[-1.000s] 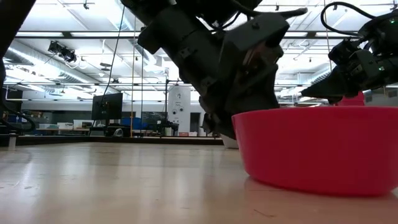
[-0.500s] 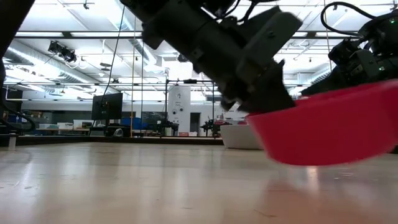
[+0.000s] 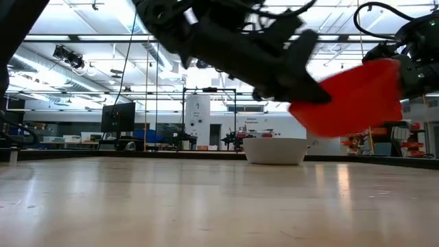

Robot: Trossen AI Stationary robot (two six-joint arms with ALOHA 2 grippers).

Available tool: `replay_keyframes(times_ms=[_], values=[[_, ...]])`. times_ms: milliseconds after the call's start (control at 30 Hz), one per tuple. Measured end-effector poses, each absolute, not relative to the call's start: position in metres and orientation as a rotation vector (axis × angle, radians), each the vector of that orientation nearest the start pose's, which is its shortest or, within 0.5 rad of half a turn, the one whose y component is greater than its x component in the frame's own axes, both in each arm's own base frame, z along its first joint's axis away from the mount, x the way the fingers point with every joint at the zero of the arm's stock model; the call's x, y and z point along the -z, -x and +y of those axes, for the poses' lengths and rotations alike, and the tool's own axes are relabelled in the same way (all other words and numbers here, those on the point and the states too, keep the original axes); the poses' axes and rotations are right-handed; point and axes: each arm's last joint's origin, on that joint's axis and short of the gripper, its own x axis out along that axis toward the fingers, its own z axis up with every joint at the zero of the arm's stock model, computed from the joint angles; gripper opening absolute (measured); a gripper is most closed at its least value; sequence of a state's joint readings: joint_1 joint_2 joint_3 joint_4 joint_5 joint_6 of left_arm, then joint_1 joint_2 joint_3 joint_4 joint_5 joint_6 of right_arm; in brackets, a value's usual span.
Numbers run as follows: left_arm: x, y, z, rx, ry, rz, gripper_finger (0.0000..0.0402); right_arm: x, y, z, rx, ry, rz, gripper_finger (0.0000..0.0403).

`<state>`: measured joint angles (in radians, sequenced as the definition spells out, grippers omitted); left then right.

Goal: Nest bowls inside each other
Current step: Stack the red bowl on the yellow bowl

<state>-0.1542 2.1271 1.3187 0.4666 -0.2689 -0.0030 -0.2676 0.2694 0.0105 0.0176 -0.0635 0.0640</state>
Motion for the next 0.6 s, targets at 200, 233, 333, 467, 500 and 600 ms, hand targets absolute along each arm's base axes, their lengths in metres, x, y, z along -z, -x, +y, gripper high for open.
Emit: replay_keyframes(times_ms=[200, 233, 333, 467, 500, 600], values=[[-0.18, -0.424, -0.022, -0.144, -0.028, 0.102, 0.0006, -0.145, -0.108, -0.028, 0.212, -0.112, 0.237, 0.0012], [-0.181, -0.417, -0.015, -0.141, -0.021, 0.071, 0.0006, -0.146, -0.108, -0.028, 0.211, -0.112, 0.237, 0.0012], [-0.179, -0.407, 0.009, -0.121, 0.004, 0.019, 0.0006, -0.146, -0.108, -0.028, 0.211, -0.112, 0.236, 0.0012], [-0.179, -0.405, 0.041, -0.139, 0.031, 0.023, 0.0006, -0.146, -0.108, -0.028, 0.218, -0.111, 0.233, 0.0012], [-0.178, -0.404, 0.047, -0.145, 0.028, 0.026, 0.0006, -0.146, -0.108, -0.028, 0.215, -0.121, 0.233, 0.0012], [-0.179, -0.402, 0.061, -0.152, 0.009, 0.019, 0.0006, -0.146, -0.109, -0.026, 0.168, -0.16, 0.228, 0.0012]])
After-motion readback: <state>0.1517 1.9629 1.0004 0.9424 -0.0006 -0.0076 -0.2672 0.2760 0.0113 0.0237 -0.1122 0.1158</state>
